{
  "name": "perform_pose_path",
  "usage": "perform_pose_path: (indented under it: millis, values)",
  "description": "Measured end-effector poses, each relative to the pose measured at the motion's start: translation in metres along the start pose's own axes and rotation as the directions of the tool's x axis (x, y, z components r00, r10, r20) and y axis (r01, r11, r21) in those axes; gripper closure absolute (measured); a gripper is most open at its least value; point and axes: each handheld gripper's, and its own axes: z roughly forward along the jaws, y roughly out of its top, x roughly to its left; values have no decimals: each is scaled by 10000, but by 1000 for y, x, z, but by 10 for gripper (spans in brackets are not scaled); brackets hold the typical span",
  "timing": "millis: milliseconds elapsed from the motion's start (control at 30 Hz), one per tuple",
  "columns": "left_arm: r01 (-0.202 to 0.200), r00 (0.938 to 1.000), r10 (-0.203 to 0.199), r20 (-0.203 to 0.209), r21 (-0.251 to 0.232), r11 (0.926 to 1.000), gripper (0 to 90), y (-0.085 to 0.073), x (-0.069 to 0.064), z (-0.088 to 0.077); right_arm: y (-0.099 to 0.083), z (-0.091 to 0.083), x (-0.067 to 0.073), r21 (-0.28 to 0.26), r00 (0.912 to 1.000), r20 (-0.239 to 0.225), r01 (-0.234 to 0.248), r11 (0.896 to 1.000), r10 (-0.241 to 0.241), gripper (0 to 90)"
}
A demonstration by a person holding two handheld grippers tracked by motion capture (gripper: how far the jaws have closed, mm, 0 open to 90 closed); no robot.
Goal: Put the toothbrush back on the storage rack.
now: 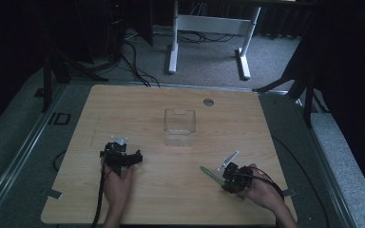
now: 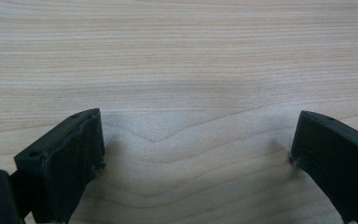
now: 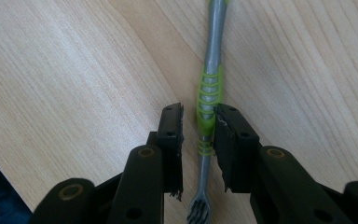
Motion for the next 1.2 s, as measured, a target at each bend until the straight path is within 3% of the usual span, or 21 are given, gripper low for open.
perform_pose_path:
  millis: [1200]
  values:
    - [2,10000,-2,-3,-6,10000,30,0,0,0,8,10,-3,537,9998,-20,185,9984,-184,777]
